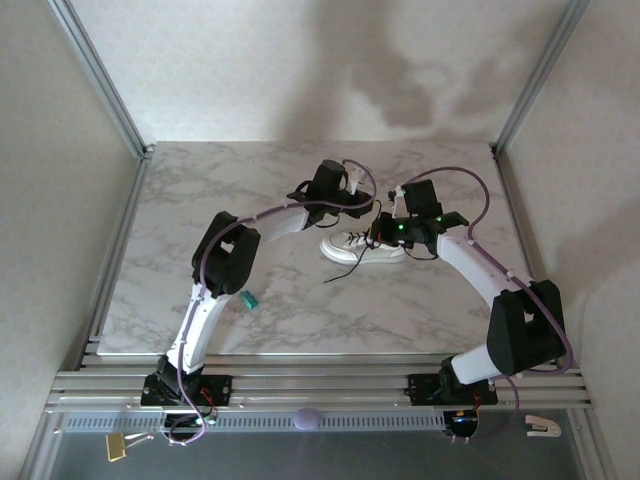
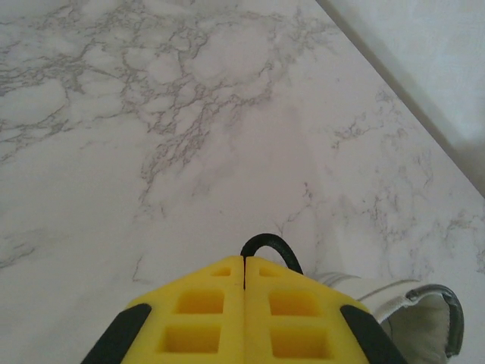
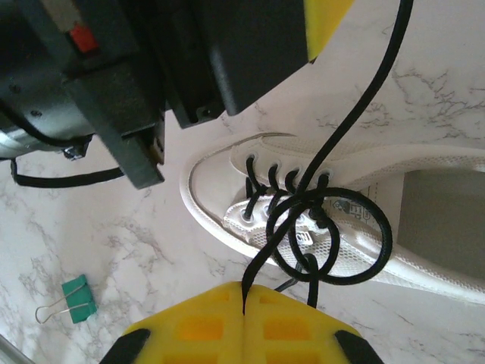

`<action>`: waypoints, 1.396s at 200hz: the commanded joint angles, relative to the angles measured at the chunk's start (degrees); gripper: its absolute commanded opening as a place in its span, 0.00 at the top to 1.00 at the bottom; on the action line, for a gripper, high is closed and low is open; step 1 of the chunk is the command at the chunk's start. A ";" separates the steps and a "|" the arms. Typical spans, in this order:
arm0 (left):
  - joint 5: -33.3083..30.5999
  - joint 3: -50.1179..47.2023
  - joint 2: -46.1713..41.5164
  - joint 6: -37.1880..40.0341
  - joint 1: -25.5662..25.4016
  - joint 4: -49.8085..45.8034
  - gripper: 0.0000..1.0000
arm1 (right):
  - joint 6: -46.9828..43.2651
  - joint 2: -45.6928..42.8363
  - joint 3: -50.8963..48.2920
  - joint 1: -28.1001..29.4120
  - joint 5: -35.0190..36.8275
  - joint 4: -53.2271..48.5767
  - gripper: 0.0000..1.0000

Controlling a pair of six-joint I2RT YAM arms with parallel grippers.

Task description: Tie the shoes

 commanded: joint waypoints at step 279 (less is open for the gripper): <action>-7.03 -35.66 -30.01 -12.94 -1.31 7.55 0.52 | 5.51 -1.25 -4.08 -1.02 7.18 3.64 1.00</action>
